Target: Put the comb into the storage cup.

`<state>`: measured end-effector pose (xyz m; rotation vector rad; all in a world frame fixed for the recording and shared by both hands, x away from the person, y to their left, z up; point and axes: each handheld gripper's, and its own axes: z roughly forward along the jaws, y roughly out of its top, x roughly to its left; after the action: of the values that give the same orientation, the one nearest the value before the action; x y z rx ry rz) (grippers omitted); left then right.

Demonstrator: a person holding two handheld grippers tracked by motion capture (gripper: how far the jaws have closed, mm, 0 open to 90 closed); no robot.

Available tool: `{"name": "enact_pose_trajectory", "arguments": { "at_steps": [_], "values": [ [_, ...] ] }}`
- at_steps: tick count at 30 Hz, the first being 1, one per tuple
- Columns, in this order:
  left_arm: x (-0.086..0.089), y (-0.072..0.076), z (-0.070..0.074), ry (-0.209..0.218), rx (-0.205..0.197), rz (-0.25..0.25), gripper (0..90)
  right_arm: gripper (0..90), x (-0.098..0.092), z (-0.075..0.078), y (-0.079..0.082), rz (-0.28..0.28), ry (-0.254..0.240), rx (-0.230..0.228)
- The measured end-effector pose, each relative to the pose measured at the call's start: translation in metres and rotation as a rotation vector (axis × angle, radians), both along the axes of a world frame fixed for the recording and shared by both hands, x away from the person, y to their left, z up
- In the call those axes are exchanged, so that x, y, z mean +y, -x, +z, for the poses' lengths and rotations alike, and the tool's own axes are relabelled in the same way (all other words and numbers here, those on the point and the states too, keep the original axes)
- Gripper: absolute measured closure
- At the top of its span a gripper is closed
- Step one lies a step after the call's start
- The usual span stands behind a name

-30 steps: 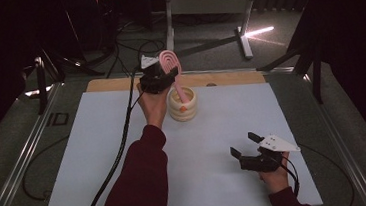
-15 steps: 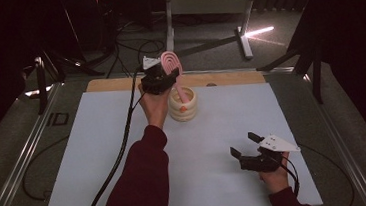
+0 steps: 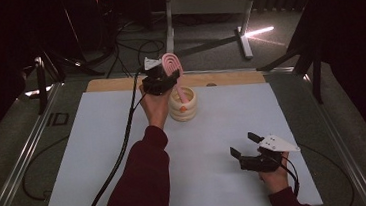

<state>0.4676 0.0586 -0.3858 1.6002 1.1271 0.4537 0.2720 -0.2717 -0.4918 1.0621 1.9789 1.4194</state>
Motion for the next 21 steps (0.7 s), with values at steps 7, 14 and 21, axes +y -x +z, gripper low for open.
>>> {"name": "enact_pose_trajectory", "arguments": {
  "at_steps": [7,14,21],
  "values": [
    [-0.0014,-0.0009,-0.0027,0.0,0.005,0.0,63.5,11.4,0.0003,-0.0001,0.0001,0.001,0.001,0.001],
    [-0.0038,-0.0015,-0.0062,0.002,0.012,0.001,63.5,11.4,0.0,0.0,0.0,0.003,-0.001,0.002],
    [-0.0048,-0.0019,-0.0084,-0.005,0.014,0.004,63.5,11.4,-0.0001,0.0002,0.0002,0.001,-0.002,0.003]
  ]
}}
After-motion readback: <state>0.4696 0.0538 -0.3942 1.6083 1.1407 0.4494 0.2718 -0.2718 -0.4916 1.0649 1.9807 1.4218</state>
